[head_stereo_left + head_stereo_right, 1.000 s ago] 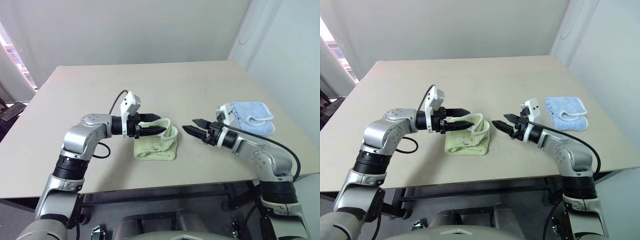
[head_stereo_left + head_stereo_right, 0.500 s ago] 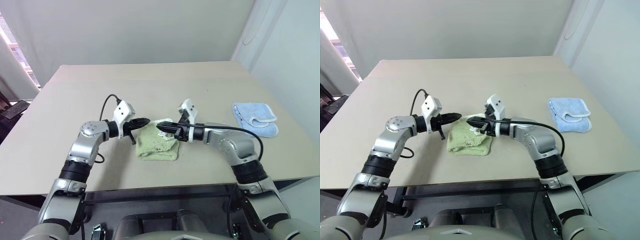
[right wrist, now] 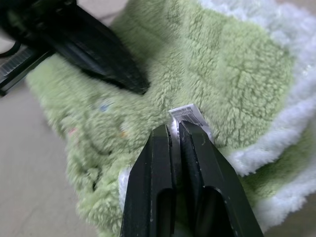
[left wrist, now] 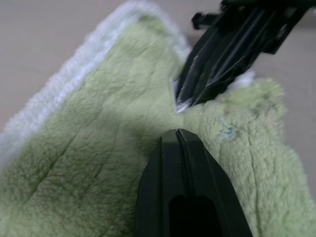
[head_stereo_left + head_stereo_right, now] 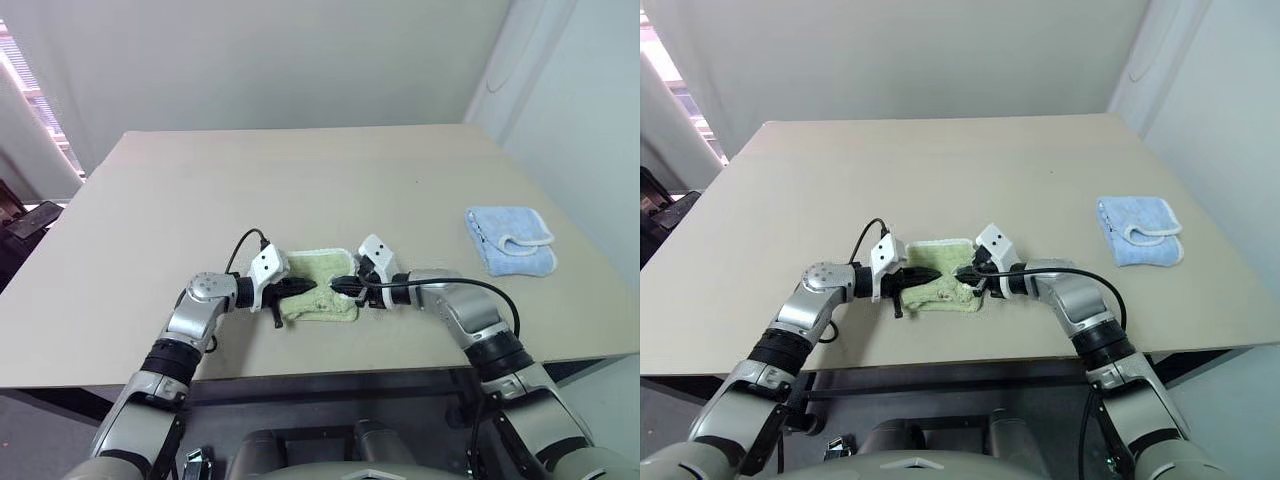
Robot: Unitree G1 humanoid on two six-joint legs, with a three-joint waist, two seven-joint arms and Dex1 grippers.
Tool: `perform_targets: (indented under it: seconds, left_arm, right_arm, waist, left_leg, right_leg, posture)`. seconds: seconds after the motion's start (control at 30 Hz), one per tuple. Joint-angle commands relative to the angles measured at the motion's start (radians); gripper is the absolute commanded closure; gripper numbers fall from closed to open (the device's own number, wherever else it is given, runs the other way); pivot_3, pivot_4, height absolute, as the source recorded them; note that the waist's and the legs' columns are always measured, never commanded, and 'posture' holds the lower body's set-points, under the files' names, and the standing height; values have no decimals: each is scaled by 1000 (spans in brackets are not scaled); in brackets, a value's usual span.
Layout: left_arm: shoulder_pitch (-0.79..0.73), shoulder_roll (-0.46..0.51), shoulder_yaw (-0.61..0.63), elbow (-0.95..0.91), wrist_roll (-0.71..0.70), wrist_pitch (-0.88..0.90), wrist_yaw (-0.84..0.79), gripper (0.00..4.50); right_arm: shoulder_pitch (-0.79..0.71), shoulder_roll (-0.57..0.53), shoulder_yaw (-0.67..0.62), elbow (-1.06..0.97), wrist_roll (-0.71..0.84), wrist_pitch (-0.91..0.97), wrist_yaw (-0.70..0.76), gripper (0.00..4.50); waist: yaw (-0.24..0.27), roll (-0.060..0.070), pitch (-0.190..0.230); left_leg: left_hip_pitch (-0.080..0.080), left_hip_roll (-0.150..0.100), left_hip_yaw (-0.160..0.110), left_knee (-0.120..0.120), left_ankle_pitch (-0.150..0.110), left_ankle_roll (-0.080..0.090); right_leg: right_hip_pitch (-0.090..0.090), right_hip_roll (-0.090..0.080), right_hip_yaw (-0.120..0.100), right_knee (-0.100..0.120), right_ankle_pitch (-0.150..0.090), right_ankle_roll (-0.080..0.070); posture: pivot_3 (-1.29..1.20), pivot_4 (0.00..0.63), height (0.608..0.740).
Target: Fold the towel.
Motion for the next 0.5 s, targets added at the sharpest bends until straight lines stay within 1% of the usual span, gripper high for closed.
perform_targets:
  seconds: [0.03,0.13,0.2,0.27,0.33,0.4,0.43,0.47,0.5]
  left_arm:
    - [-21,-4,9,46,9,-1,-8,4486]
    - [-46,-6,29,62,6,-12,5,4486]
    - [-57,5,56,-25,-66,102,-34,4486]
    - [-47,29,81,-145,-144,199,-87,4486]
    - [-30,52,96,-229,-177,249,-100,4486]
    - [-13,59,129,-286,-206,270,-75,4486]
    - [-6,68,144,-312,-220,286,-71,4500]
    - [5,86,154,-343,-235,316,-76,4500]
    - [12,100,159,-365,-244,340,-80,4500]
  right_arm:
    - [25,-42,45,-28,-47,16,20,4157]
    - [37,-55,24,-58,-28,7,46,4157]
    - [27,-26,-50,-77,32,9,44,4157]
    - [17,-14,-127,-126,117,58,61,4157]
    - [13,-13,-178,-166,176,93,71,4157]
    - [12,-15,-211,-177,200,111,57,4157]
    - [17,-20,-226,-183,211,118,56,3781]
    - [22,-23,-247,-192,232,143,51,3638]
    - [25,-26,-261,-199,248,161,48,3275]
  waist:
    - [0,0,-1]
    - [1,0,-2]
    - [0,0,-2]
    - [-2,0,-1]
    - [-3,0,-1]
    - [-1,0,-1]
    - [0,0,-1]
    - [-1,0,-1]
    - [-1,0,-1]
  left_leg:
    - [0,0,0,0,0,0]
    - [1,0,0,0,0,0]
    - [1,0,0,0,0,0]
    - [0,0,-1,0,0,0]
    - [-2,0,0,0,0,0]
    - [-2,0,-1,-1,0,0]
    - [-1,0,-1,-1,0,0]
    - [-1,0,-1,-1,0,0]
    - [-1,0,-1,-1,0,0]
  right_leg:
    - [0,0,0,0,0,0]
    - [1,0,0,0,0,0]
    - [1,0,0,0,0,0]
    - [1,0,0,0,0,0]
    - [-2,0,0,0,0,0]
    - [-2,0,0,1,1,2]
    - [-2,0,0,1,1,3]
    - [-2,0,0,1,1,3]
    - [-2,0,0,1,1,3]
  posture:
    - [0,0,729]
    - [0,0,729]
    - [0,0,729]
    - [0,0,729]
    - [0,0,729]
    - [0,0,729]
    - [0,0,729]
    - [0,0,729]
    - [0,0,729]
